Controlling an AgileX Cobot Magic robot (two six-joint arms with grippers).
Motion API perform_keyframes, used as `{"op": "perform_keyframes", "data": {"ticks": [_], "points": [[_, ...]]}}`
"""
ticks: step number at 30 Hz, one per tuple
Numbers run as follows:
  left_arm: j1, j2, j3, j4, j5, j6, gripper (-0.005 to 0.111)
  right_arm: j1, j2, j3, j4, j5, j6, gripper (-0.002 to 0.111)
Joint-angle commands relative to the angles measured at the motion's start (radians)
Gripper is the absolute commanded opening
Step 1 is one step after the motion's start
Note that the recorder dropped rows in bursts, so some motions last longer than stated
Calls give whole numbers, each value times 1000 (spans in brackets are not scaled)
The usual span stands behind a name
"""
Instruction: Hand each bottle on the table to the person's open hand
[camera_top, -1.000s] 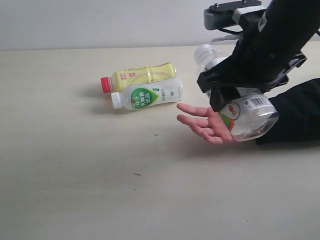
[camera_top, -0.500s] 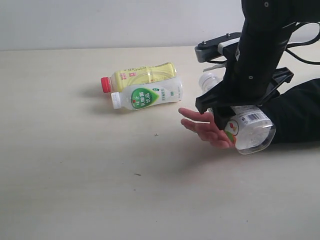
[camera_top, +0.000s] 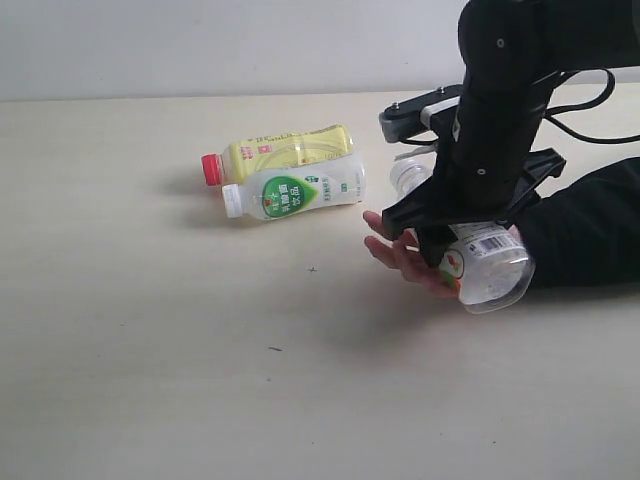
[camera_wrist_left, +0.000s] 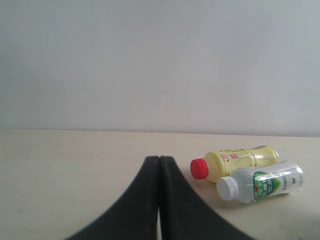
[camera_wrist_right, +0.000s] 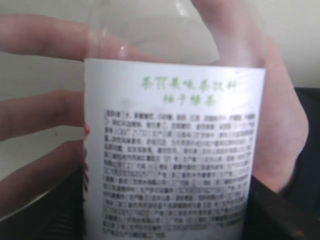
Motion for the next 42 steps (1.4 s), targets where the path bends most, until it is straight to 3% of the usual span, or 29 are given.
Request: {"op": "perform_keyframes", "data": {"ticks": [1,10,13,19,27,31,35,39,41,42], "points": [[3,-5,4,2,2,-3,0,-5,4,-6,-20,1,7,27],[3,-5,4,2,2,-3,0,-4,4,-6,-26,3,3,75],[3,-5,4,2,2,-3,0,-4,4,-6,-26,3,3,85],[3,-5,4,2,2,-3,0,-4,-13,-6,-26,3,0,92],[3,-5,4,2,2,-3,0,-4,-156,-21,-26,19,-73,93],[3,-5,4,2,2,-3,0,-4,-254,-30,-11,44,-118,91],[3,-5,4,2,2,-3,0,-4,-350,-25,38,116,-200,81],[3,-5,4,2,2,-3,0,-4,-464,3,73,135,-212,55],[3,-5,4,2,2,-3,0,-4,-548,39,96,129,-253,38],[3,-5,4,2,2,-3,0,-4,-641,86,122,100,-277,22]]}}
